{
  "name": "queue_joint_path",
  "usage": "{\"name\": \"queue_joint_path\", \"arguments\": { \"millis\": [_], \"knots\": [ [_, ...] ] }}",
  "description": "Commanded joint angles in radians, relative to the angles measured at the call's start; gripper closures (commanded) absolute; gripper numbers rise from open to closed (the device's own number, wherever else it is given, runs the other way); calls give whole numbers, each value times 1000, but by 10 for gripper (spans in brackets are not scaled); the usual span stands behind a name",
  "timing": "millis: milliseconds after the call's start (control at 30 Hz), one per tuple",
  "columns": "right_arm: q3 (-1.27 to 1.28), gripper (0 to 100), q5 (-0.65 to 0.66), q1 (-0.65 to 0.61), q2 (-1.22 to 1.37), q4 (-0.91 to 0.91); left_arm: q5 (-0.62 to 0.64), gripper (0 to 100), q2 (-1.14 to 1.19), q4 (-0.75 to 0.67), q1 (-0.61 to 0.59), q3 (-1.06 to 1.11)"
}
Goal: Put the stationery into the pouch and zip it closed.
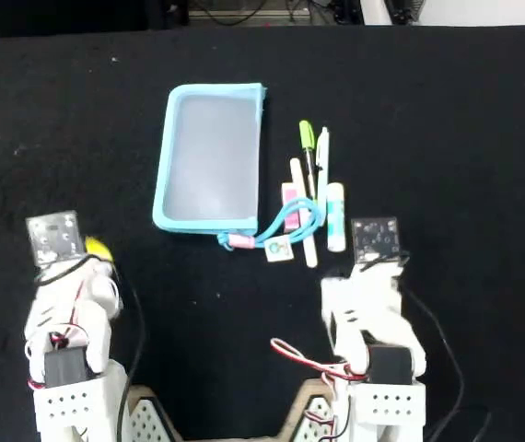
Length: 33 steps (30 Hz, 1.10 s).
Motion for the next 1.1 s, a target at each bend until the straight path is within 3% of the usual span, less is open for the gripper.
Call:
{"name": "queue_joint_path", "arguments": {
  "millis": [0, 133, 200, 400, 633, 767, 1067],
  "knots": [
    [-8, 986, 98, -2, -97, -212, 6, 971, -8, -384, 41, 16],
    [-8, 986, 390, -2, -97, -324, 6, 971, -8, -491, 41, 16],
    [-10, 986, 476, -2, -97, -373, 6, 971, -8, -502, 44, 16],
    [-111, 986, 394, -2, -97, -410, 5, 970, -8, -261, 7, 16],
    [-384, 986, 387, -6, -97, -296, -23, 970, -8, -434, 61, -64],
    [-545, 986, 388, -5, -97, -196, -34, 970, -8, -445, 117, -186],
    [-644, 986, 385, -44, -28, -141, 60, 970, 44, -440, 127, 15]
  ]
}}
